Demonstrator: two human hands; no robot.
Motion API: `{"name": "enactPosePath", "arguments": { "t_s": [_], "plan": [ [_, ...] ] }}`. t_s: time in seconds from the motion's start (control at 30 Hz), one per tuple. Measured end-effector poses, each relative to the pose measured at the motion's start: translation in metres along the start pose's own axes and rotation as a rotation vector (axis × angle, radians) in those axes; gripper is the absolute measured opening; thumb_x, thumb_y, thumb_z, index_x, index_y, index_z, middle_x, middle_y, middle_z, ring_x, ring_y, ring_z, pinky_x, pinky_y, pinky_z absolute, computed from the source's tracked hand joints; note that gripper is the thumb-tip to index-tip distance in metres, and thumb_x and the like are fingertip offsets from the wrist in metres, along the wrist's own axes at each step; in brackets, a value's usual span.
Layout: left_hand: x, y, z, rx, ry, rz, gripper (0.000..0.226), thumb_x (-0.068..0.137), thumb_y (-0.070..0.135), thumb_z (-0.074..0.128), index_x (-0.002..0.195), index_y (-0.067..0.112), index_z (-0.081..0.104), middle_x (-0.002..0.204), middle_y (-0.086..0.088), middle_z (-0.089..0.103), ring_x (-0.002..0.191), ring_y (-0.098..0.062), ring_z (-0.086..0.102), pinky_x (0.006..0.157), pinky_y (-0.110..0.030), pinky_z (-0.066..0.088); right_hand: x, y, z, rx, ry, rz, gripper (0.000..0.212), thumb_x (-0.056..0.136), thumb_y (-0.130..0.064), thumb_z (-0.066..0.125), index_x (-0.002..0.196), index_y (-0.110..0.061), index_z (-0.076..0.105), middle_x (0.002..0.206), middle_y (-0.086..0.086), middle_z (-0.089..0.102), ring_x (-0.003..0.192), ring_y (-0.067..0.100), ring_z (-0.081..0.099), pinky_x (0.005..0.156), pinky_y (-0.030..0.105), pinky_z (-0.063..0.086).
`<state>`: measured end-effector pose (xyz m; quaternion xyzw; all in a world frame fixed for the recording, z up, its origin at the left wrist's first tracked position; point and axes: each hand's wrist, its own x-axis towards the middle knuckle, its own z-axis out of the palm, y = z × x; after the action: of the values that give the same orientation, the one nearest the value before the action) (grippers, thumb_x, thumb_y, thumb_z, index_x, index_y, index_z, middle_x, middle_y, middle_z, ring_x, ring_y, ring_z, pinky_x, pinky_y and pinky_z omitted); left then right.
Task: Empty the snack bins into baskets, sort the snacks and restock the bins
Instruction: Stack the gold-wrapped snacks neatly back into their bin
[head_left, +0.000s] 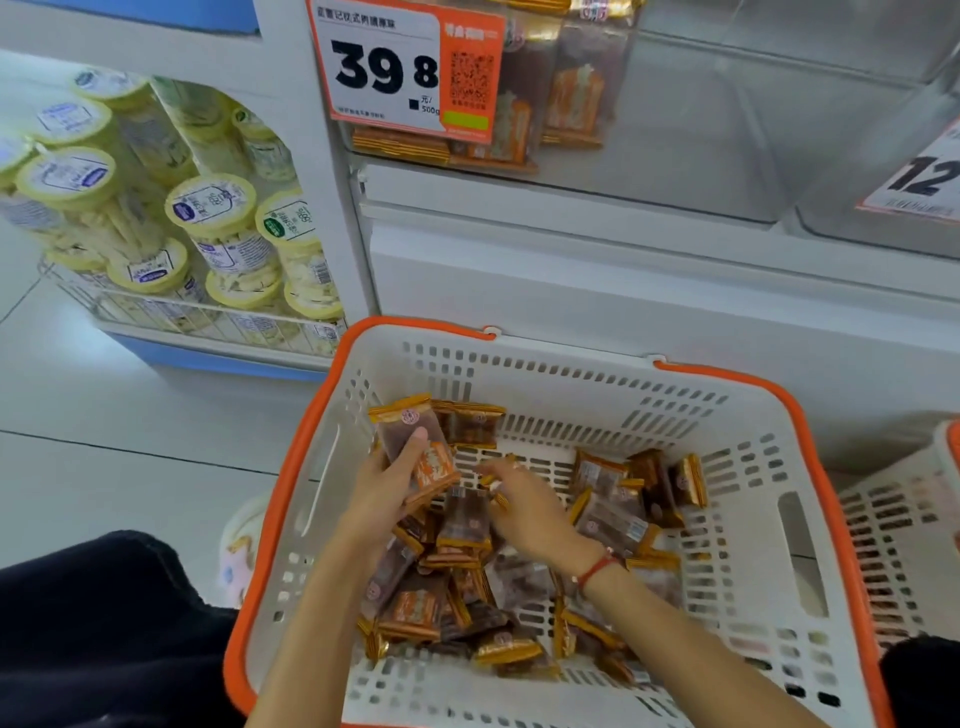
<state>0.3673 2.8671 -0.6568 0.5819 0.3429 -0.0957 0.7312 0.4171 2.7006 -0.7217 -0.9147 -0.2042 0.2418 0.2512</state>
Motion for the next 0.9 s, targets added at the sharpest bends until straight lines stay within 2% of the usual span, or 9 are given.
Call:
{"name": "enactPosePath", "arguments": {
  "t_s": [0.07,0.13,0.3,0.37,0.47,0.63,0.73,0.83,0.9],
  "plan": [
    [-0.002,0.003,0.001,-0.018,-0.028,-0.011,0.031,0.096,0.032,0.056,0.123,0.017,0.059,0.110,-0.005,0.072,0.100,-0.017,0.068,0.084,-0.028,0.053,0.009,0.014,0.025,-0.201,-0.218,-0.017,0.079,0.084,-0.001,0.063,0.151,-0.024,0.027,0.150,0.007,0.037,0.136,0.031,0.038,0.098,0.040,0.045],
    [-0.001,0.002,0.001,-0.067,-0.040,-0.028,0.028,0.097,0.029,0.056,0.123,0.018,0.060,0.105,-0.003,0.073,0.098,-0.016,0.069,0.088,-0.031,0.053,0.012,0.023,0.050,-0.343,-0.324,-0.131,0.083,0.084,-0.001,0.063,0.153,-0.025,0.022,0.159,0.003,0.021,0.145,0.028,0.020,0.113,0.044,0.031],
    [0.000,0.006,0.003,-0.160,-0.050,-0.039,0.035,0.097,0.014,0.055,0.132,0.013,0.053,0.110,-0.009,0.071,0.095,-0.019,0.068,0.085,-0.033,0.054,0.016,0.027,0.044,-0.302,-0.248,-0.256,0.064,0.088,0.004,0.056,0.145,-0.021,0.043,0.150,0.003,0.043,0.136,0.024,0.040,0.110,0.038,0.037],
    [0.000,0.006,0.001,-0.132,-0.065,-0.022,0.039,0.097,0.014,0.056,0.135,0.014,0.050,0.117,-0.010,0.068,0.099,-0.020,0.067,0.091,-0.034,0.053,0.017,0.026,0.023,-0.186,-0.321,-0.183,0.056,0.090,-0.002,0.057,0.141,-0.021,0.047,0.138,0.004,0.056,0.121,0.025,0.055,0.095,0.035,0.048],
    [-0.002,0.005,-0.001,-0.050,-0.072,0.028,0.041,0.095,0.020,0.059,0.135,0.021,0.050,0.118,-0.005,0.068,0.102,-0.017,0.068,0.085,-0.028,0.053,0.010,0.024,-0.018,0.223,-0.226,0.124,0.034,0.096,-0.024,0.059,0.127,-0.014,0.047,0.111,0.007,0.066,0.087,0.022,0.066,0.073,0.035,0.055],
    [-0.005,0.003,0.006,0.137,-0.033,0.084,0.033,0.094,0.026,0.062,0.127,0.030,0.055,0.118,0.000,0.069,0.104,-0.018,0.067,0.095,-0.037,0.052,-0.026,0.019,-0.078,0.856,-0.121,0.272,0.020,0.091,-0.025,0.064,0.103,-0.010,0.068,0.094,0.006,0.075,0.082,0.020,0.070,0.068,0.024,0.051],
    [-0.008,0.002,0.014,0.180,-0.046,0.073,0.024,0.096,0.024,0.060,0.117,0.035,0.057,0.115,0.002,0.068,0.106,-0.017,0.064,0.099,-0.038,0.049,-0.039,0.013,-0.097,0.942,-0.120,0.284,0.035,0.084,-0.033,0.067,0.110,-0.010,0.069,0.098,0.011,0.073,0.086,0.024,0.065,0.069,0.025,0.051],
    [-0.010,0.006,0.024,0.178,-0.058,0.027,0.016,0.098,0.020,0.055,0.099,0.036,0.056,0.104,0.003,0.068,0.093,-0.013,0.065,0.084,-0.030,0.051,-0.044,0.006,-0.105,0.812,-0.094,0.211,0.032,0.087,-0.032,0.067,0.116,-0.017,0.067,0.105,0.007,0.073,0.096,0.026,0.068,0.081,0.032,0.054],
    [-0.014,0.013,0.031,0.129,-0.094,-0.045,0.010,0.100,0.030,0.049,0.101,0.029,0.059,0.103,0.000,0.067,0.089,-0.014,0.064,0.080,-0.030,0.050,-0.046,-0.006,-0.104,0.780,-0.028,0.141,0.030,0.088,-0.029,0.068,0.115,-0.018,0.064,0.101,0.001,0.074,0.094,0.018,0.070,0.077,0.027,0.054]
  ]
}}
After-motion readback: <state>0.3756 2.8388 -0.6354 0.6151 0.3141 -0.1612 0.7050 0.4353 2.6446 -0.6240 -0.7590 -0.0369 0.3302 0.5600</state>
